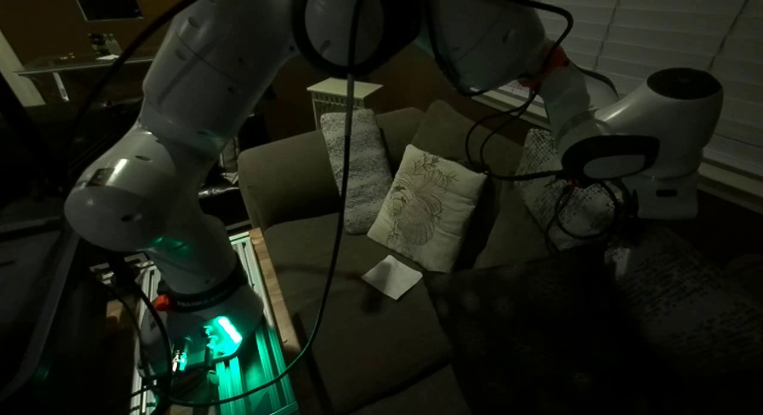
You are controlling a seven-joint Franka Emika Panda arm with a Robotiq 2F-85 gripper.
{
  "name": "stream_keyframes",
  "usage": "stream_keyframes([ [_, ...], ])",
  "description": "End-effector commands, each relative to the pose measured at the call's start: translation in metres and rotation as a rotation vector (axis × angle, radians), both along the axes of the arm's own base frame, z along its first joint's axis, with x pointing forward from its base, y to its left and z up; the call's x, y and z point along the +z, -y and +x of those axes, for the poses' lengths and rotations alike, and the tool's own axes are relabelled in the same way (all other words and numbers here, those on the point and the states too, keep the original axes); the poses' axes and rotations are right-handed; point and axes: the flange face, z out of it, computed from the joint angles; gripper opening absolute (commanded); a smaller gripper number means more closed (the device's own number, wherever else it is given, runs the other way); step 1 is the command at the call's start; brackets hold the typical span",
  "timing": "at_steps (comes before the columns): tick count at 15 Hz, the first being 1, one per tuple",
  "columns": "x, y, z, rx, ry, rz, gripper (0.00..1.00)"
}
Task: Move one pillow to the right
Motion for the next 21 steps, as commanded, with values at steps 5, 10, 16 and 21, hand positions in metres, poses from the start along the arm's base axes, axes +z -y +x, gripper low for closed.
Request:
stream_keyframes([
  [5, 0.097, 0.032, -0.057, -0.054, 0.149, -0.031, 0.04],
  [10, 0.139, 0.095, -0.14, -0.289, 0.185, -0.175, 0.05],
  [16, 0.13, 0.177, -0.264, -0.6, 0.099, -0.283, 0.05],
  [21, 0.068, 0.201, -0.328, -0.867, -0.102, -0.303, 0.05],
])
